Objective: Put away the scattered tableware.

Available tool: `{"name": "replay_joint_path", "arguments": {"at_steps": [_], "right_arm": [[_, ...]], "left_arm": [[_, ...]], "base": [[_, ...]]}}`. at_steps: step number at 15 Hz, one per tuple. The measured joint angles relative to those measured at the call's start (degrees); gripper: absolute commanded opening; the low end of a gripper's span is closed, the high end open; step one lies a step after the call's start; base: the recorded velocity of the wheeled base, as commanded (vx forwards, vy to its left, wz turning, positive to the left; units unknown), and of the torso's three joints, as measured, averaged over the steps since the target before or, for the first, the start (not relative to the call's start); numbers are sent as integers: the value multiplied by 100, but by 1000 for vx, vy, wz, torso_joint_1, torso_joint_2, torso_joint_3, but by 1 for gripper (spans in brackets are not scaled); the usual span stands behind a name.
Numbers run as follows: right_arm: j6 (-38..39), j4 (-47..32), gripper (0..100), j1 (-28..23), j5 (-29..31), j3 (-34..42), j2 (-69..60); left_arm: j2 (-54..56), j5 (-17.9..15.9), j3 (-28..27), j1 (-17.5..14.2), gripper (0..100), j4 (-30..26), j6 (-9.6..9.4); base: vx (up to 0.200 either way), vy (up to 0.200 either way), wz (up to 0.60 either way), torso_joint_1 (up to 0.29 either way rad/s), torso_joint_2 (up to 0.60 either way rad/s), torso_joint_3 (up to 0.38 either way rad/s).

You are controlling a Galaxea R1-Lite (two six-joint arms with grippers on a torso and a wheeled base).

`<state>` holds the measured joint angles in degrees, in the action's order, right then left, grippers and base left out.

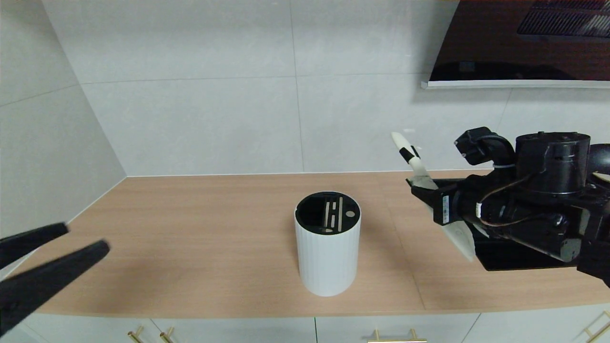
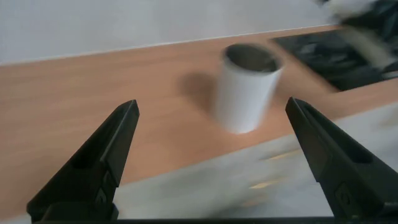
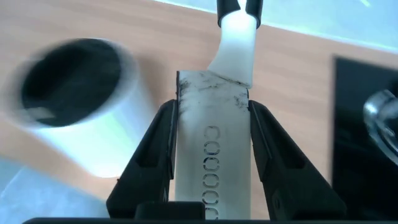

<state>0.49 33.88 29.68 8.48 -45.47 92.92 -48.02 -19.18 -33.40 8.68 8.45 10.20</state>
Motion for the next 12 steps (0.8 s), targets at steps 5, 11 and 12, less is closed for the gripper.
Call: {"name": "replay_joint_path", "arguments": {"at_steps": [5, 11, 12], "right_arm": [[154, -11, 0, 1072, 289, 110, -138], [532, 44, 0, 1827, 601, 38, -83], [591, 48, 0, 1874, 602, 18, -61]], "left_arm": [[-2772, 16, -692, 1694, 100, 2519, 2138], [-4807, -1, -1833, 2562, 100, 3268, 2951], [-5068, 10, -2035, 2615, 100, 3326, 2965]], "base": [[0, 0, 0, 0, 0, 0], [0, 0, 0, 0, 0, 0], [0, 0, 0, 0, 0, 0]]}}
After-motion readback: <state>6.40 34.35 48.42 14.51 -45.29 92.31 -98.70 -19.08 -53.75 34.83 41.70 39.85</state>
